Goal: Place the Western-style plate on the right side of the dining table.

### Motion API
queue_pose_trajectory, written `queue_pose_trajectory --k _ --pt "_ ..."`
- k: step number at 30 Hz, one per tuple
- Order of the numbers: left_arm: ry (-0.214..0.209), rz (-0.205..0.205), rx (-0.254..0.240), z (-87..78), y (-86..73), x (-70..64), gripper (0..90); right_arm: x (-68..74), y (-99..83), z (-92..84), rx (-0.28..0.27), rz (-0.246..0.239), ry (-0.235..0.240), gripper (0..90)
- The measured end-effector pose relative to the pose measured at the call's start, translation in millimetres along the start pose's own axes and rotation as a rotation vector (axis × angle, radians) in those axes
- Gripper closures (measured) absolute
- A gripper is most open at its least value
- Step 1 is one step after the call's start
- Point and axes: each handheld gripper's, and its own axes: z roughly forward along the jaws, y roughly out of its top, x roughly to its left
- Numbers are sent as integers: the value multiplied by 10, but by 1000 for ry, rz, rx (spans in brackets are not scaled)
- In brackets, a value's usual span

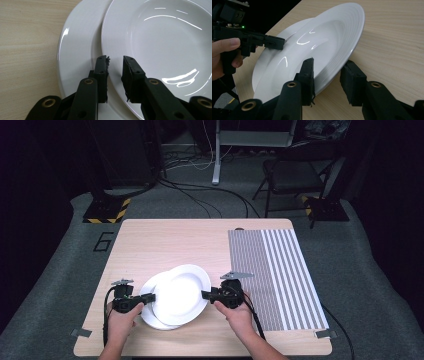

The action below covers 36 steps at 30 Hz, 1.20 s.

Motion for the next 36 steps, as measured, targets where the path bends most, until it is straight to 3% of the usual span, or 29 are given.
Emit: queue_pose_trajectory --k 12,26,33,36 --pt "-18 -5 -24 -4 -34 16 728 -1 -24 1 2 0 10 629" --pt "-111 -35 -22 8 -56 47 599 -71 -73 2 0 42 28 628" --pt "-97 11 -51 1 -70 -14 566 -61 -96 10 6 41 6 580" --pt "-94 3 -58 -22 -76 -38 571 -59 -105 19 12 42 2 562"
